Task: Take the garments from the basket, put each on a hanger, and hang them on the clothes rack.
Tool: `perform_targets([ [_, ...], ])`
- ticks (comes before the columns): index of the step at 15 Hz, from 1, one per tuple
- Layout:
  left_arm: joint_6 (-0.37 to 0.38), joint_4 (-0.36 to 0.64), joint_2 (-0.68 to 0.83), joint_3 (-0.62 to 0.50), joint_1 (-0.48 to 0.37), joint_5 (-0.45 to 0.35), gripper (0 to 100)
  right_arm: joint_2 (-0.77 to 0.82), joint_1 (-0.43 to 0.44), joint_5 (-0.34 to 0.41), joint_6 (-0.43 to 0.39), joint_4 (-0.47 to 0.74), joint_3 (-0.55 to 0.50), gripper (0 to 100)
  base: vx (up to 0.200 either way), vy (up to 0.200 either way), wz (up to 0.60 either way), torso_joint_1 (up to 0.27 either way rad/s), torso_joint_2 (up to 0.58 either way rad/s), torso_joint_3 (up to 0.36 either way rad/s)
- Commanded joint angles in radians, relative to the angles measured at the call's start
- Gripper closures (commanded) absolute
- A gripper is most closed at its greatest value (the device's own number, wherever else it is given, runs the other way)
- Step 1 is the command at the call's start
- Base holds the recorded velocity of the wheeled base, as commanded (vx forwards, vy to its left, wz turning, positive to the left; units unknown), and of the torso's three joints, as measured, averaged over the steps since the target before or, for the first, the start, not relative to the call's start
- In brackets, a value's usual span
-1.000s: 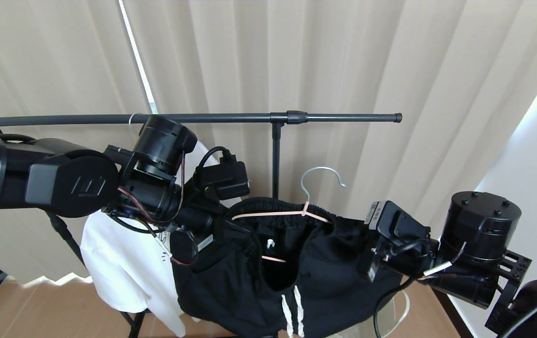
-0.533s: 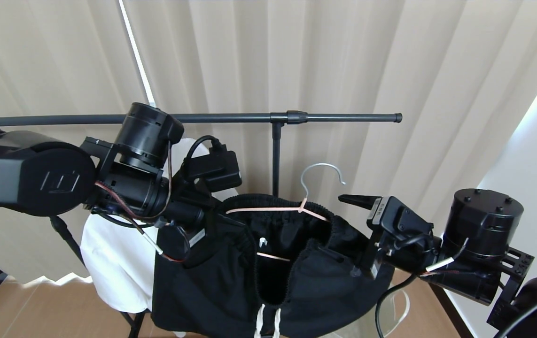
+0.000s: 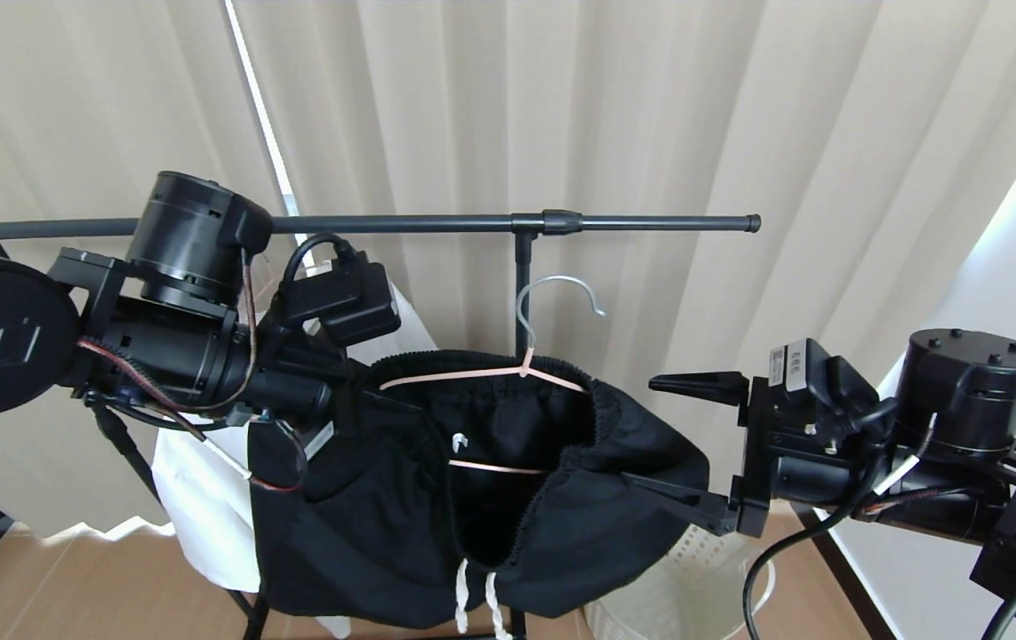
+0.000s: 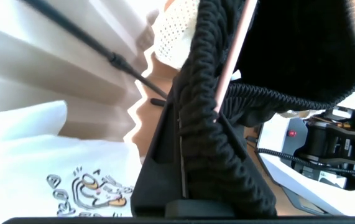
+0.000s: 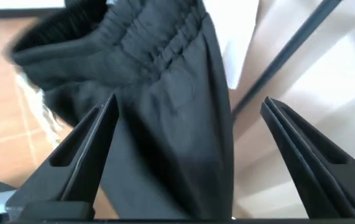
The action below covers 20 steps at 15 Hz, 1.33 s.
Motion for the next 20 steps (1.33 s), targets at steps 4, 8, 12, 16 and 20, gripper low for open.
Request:
perform_targets([
  [4,-0.06,0.0,-0.095,0.018,0.017,-0.001,100,0.045,-0.083,0.073,0.012,-0.005,-0.023,0,0.0,0.0,0.0,0.0,0.0,0.0],
  [8,-0.064,0.0,-0.13,0.042,0.043,-0.001,100,0.119,-0.12,0.076,0.006,-0.008,-0.046,0,0.0,0.0,0.0,0.0,0.0,0.0],
  [12,-0.104,0.001,-0.195,0.068,0.071,-0.001,100,0.159,-0.126,0.076,-0.068,-0.006,-0.038,0,0.0,0.0,0.0,0.0,0.0,0.0],
  [16,-0.129,0.001,-0.244,0.09,0.074,-0.001,100,0.252,-0.126,0.073,-0.155,-0.006,-0.046,0,0.0,0.0,0.0,0.0,0.0,0.0],
  [20,-0.137,0.001,-0.262,0.107,0.079,-0.003,100,0.289,-0.126,0.062,-0.155,-0.011,-0.069,0,0.0,0.0,0.0,0.0,0.0,0.0],
])
